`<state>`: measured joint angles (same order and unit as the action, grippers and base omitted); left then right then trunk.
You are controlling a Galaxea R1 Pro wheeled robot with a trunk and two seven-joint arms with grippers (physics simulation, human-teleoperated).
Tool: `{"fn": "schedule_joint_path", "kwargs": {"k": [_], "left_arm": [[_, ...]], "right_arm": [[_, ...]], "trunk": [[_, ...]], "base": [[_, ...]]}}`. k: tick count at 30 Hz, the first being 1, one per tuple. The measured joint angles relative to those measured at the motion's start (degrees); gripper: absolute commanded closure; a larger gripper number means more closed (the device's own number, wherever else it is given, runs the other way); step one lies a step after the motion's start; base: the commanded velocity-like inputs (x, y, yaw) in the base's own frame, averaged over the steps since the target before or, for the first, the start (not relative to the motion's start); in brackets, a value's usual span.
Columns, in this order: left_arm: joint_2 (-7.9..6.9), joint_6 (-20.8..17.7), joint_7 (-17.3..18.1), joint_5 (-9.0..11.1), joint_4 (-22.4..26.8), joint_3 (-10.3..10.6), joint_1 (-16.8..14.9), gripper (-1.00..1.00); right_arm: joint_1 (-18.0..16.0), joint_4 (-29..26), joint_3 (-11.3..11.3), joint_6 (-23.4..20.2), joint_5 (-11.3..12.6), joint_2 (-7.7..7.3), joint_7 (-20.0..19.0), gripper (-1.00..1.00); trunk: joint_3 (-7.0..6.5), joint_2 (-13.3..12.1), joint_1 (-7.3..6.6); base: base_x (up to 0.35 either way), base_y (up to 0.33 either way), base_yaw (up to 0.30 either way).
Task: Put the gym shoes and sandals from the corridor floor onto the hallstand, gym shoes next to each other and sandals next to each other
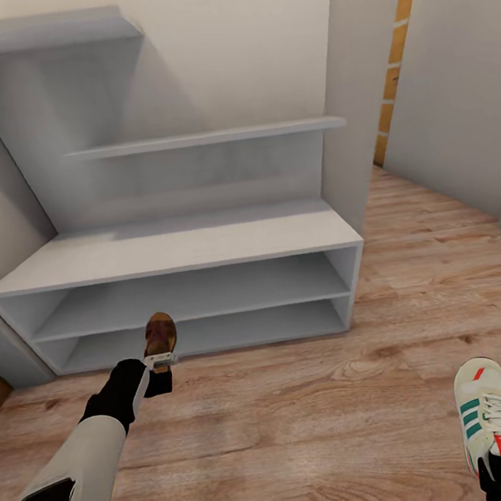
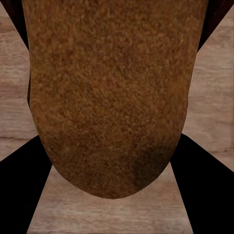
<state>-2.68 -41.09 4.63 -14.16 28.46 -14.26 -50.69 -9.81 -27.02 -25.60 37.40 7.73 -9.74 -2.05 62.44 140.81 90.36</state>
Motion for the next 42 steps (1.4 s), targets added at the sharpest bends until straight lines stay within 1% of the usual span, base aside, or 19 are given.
{"fn": "schedule_joint_path", "kwargs": {"k": [7, 11, 24, 34, 42], "left_arm": [[0.00, 0.0, 0.0, -0.1, 0.0, 0.0, 0.0, 1.00], [0.00, 0.0, 0.0, -0.1, 0.0, 0.0, 0.0, 1.00], [-0.08, 0.0, 0.0, -0.1, 0.0, 0.0, 0.0, 1.00], [-0.09, 0.0, 0.0, 0.0, 0.0, 0.0, 0.0, 1.00], [-0.13, 0.1, 0.0, 0.0, 0.0, 0.0, 0.0, 1.00]], "right_arm": [[0.0, 0.0, 0.0, 0.0, 0.0, -0.01, 0.0, 1.00], [0.0, 0.0, 0.0, 0.0, 0.0, -0.01, 0.0, 1.00], [0.0, 0.1, 0.0, 0.0, 0.0, -0.01, 0.1, 1.00], [0.0, 0.1, 0.0, 0.0, 0.0, -0.01, 0.1, 1.00], [0.0, 0.1, 0.0, 0.0, 0.0, -0.01, 0.1, 1.00]], "trunk": [[0.52, 0.0, -0.02], [0.69, 0.0, 0.00], [0.72, 0.0, 0.00], [0.72, 0.0, -0.01], [0.72, 0.0, 0.01]], "base": [[0.286, 0.000, 0.000], [0.129, 0.000, 0.000], [0.102, 0.009, 0.000], [0.279, 0.032, 0.000], [0.064, 0.023, 0.000]]}}
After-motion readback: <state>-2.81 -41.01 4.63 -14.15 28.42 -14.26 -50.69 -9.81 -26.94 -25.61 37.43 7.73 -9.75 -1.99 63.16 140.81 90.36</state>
